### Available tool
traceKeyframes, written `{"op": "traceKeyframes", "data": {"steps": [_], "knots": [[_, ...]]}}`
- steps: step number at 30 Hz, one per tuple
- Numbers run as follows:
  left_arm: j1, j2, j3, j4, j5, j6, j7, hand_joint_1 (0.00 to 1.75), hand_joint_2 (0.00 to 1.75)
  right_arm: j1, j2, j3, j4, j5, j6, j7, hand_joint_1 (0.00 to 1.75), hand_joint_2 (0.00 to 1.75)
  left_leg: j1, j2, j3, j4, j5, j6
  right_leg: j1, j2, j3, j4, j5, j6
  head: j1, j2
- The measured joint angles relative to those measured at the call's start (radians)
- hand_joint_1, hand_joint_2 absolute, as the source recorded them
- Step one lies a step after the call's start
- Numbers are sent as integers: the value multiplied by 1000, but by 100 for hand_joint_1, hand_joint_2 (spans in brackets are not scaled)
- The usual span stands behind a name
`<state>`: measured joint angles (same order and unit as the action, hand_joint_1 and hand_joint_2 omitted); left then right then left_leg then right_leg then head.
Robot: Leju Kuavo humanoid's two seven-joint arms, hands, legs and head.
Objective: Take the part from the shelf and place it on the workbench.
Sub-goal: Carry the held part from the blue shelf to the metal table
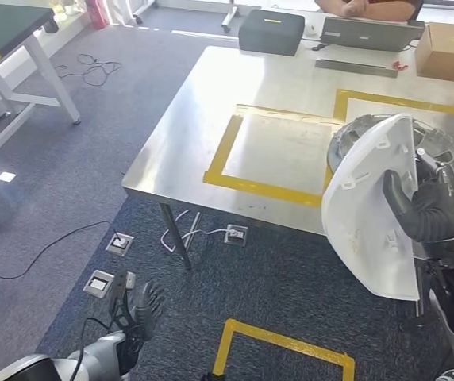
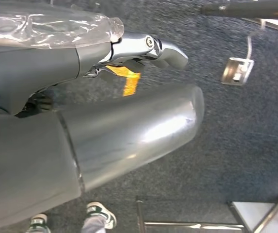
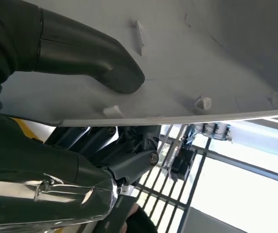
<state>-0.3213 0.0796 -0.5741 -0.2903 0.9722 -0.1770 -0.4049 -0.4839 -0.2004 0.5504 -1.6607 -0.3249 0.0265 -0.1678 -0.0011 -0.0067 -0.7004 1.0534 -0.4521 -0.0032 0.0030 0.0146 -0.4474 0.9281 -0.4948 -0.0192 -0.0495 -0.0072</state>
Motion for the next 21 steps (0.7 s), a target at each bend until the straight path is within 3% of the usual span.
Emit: {"op": "traceKeyframes", "data": {"steps": [1,2,4,6,8,10,12,13,14,17,18,20,21], "knots": [[0,1,0,0,1,0,1,0,0,-1,0,2,0,-1,-1,1,175,175,-2,1,12,-54,53,5,1,1,11,-1,-16,4,0,0],[0,2,0,0,1,-1,1,0,0,-1,0,2,0,-1,-2,2,175,175,-4,1,21,-86,86,10,3,2,20,-5,-28,8,3,0],[-3,3,0,0,1,-2,2,0,0,-3,-1,3,-1,-2,-3,3,175,175,-4,2,41,-105,96,23,5,4,40,0,-33,19,6,0],[-4,3,0,0,2,-3,0,0,0,-5,-4,4,-1,-3,-4,2,175,175,-2,1,70,-112,91,34,4,1,26,60,-23,29,9,0],[-5,3,0,0,2,-3,0,0,0,-4,-6,6,-1,-3,-4,1,175,175,-1,2,101,-113,73,43,1,-5,-51,190,-33,36,11,0],[-5,3,0,0,2,-3,1,0,0,0,-9,8,0,-3,-4,2,175,175,-1,1,131,-113,46,46,-3,-6,-146,303,-97,41,11,0],[-2,3,0,0,2,-3,1,0,0,4,-11,9,1,-3,-4,3,175,175,-2,-2,170,-113,14,46,-4,-7,-203,311,-171,44,11,0],[-2,3,0,0,2,-3,1,0,0,4,-11,9,1,-3,-4,2,175,175,-2,-3,193,-113,-3,45,-4,-7,-214,276,-175,44,11,0],[-1,2,0,0,2,-3,1,0,0,5,-12,9,1,-3,-4,2,175,175,-2,-4,214,-114,-21,43,-3,-7,-218,218,-132,40,11,0],[-3,-1,-1,1,2,-4,2,0,0,6,-14,10,5,-5,-5,-3,175,175,-3,-8,256,-123,-64,32,5,-7,-221,44,123,24,15,0],[-4,-2,-1,1,1,-4,2,0,0,5,-14,11,6,-5,-4,-5,175,175,-3,-9,264,-126,-69,27,8,-6,-218,19,162,19,15,0],[-8,-3,-1,1,1,-5,3,0,0,2,-14,10,6,-5,-4,-10,175,175,-1,-10,265,-115,-62,14,9,-4,-192,7,154,7,14,0],[-10,-4,-1,1,1,-6,3,0,0,1,-14,10,6,-4,-3,-13,175,175,-1,-9,248,-76,-47,10,7,-4,-176,1,146,2,12,0]]}}
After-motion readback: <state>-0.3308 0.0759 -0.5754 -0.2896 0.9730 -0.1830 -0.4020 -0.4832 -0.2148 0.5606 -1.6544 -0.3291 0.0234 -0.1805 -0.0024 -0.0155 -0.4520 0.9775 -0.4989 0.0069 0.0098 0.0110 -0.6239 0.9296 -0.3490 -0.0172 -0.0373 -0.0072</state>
